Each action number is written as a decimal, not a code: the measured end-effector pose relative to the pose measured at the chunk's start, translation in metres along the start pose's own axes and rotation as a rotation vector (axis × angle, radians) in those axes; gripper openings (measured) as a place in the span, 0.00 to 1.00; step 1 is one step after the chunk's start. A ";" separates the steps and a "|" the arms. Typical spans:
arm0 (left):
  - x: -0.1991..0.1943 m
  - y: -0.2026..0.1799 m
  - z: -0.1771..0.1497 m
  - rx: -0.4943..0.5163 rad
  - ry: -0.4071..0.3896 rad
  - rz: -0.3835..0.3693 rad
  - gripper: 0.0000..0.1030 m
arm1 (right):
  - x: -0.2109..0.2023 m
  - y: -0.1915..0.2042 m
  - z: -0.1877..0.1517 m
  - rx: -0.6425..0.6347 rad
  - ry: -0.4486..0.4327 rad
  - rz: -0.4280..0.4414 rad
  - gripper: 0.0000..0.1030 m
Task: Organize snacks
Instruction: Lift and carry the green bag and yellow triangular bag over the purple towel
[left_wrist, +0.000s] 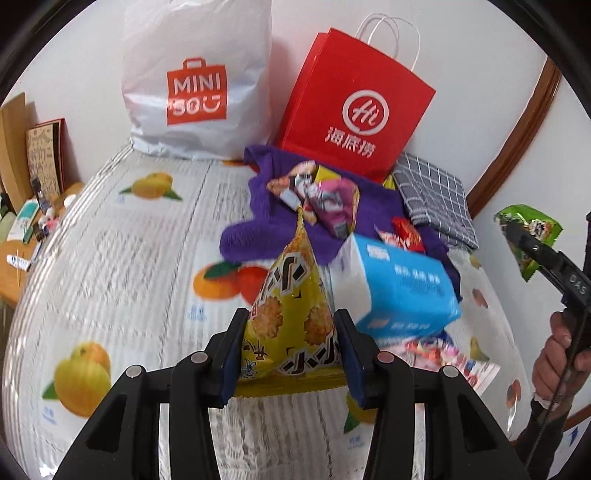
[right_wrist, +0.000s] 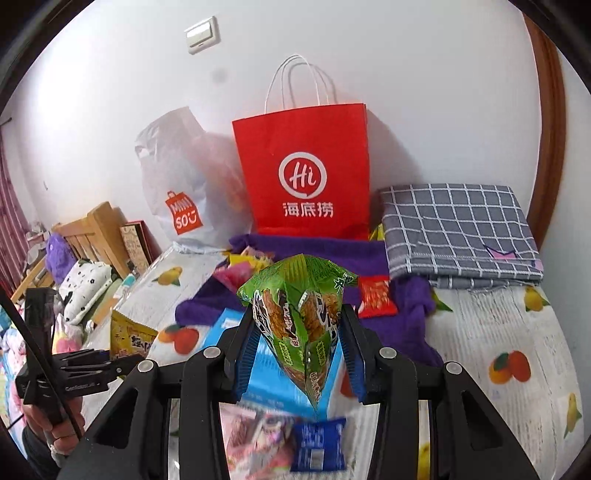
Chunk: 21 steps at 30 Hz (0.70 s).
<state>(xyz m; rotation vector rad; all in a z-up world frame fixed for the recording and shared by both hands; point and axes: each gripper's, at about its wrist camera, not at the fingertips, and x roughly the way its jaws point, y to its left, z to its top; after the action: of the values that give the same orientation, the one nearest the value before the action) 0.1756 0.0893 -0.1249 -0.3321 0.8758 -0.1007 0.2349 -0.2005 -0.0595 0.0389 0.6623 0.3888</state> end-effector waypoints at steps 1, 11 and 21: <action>0.001 0.000 0.005 -0.005 -0.002 -0.002 0.43 | 0.004 -0.002 0.003 0.003 -0.004 0.000 0.41; 0.017 0.001 0.040 -0.035 -0.002 -0.008 0.43 | 0.067 -0.038 0.026 0.073 0.024 -0.019 0.41; 0.052 -0.015 0.050 0.005 0.008 -0.074 0.43 | 0.130 -0.092 0.017 0.170 0.125 -0.008 0.41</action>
<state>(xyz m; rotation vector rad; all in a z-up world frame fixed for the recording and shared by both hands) 0.2473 0.0759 -0.1287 -0.3600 0.8713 -0.1732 0.3703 -0.2366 -0.1372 0.1746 0.8173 0.3284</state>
